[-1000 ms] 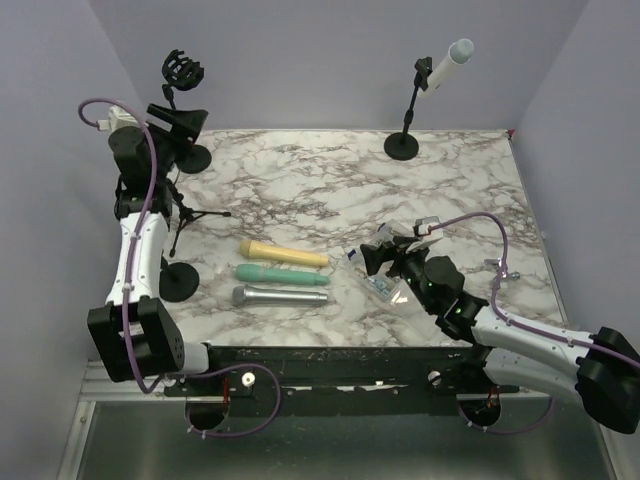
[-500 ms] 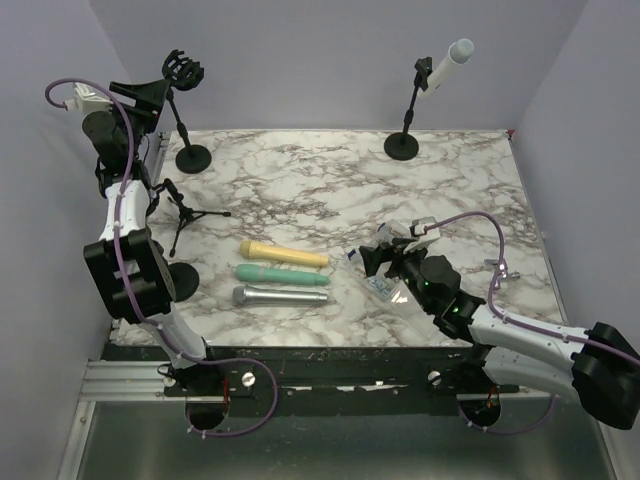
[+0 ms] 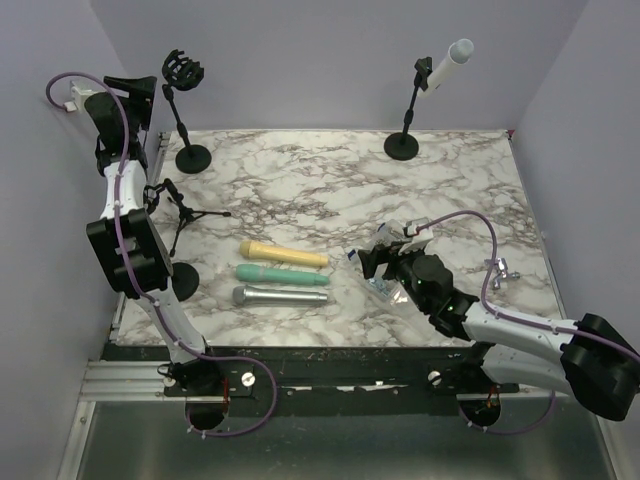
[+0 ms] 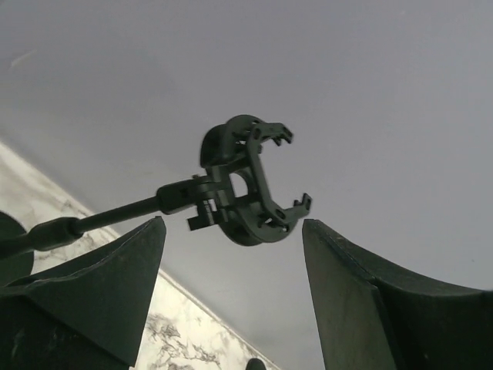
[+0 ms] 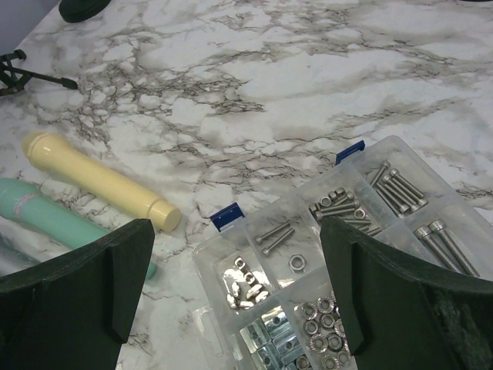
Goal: Remove the microphone from the stand
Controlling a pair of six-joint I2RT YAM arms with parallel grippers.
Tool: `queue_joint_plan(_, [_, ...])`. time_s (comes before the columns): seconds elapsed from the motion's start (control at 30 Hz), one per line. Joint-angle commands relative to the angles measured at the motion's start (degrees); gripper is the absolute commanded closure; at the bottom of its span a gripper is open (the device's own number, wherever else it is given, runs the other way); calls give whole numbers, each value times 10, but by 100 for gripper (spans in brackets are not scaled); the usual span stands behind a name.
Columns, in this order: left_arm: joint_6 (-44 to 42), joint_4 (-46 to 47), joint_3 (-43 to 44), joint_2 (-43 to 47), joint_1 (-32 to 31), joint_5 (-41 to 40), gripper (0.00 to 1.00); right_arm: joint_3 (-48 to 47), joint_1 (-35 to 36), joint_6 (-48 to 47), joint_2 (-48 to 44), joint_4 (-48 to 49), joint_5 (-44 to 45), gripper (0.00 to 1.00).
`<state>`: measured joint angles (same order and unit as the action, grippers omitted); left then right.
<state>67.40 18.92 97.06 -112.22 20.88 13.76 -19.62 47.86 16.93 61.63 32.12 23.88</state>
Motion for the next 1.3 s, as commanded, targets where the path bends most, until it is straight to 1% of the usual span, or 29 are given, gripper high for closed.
queue_joint_plan(0.0, [-7,-91,48,-33,0,-42,27,-2,-5,-4,6,20,21,2])
queue_joint_plan(0.03, [-15,-81,50,-36,-1,-40,27,-2,-5,-4,6,20,21,2])
queue_joint_plan(0.1, [-34,-31,39,-40,-4,-32,27,-1,-5,-5,6,21,21,2])
queue_joint_plan(0.3, [-96,25,59,-77,-17,-24,24,-1,-5,-7,12,23,25,2])
queue_joint_plan(0.5, [-79,61,67,-112,-21,-10,24,-2,-5,-9,20,24,29,1])
queue_joint_plan(0.8, [-80,208,14,-120,-26,44,24,-4,-4,-11,24,26,28,2])
queue_joint_plan(0.83, [-75,223,9,-121,-26,49,24,-4,-5,-11,24,26,11,2])
queue_joint_plan(0.87, [-67,232,7,-122,-25,52,24,-4,-5,-11,24,26,27,2])
queue_joint_plan(0.97, [-63,227,15,-127,-29,62,24,-4,-5,-11,24,26,27,2])
queue_joint_plan(1.27, [-69,186,32,-139,-35,39,26,-3,-5,-12,19,24,29,1])
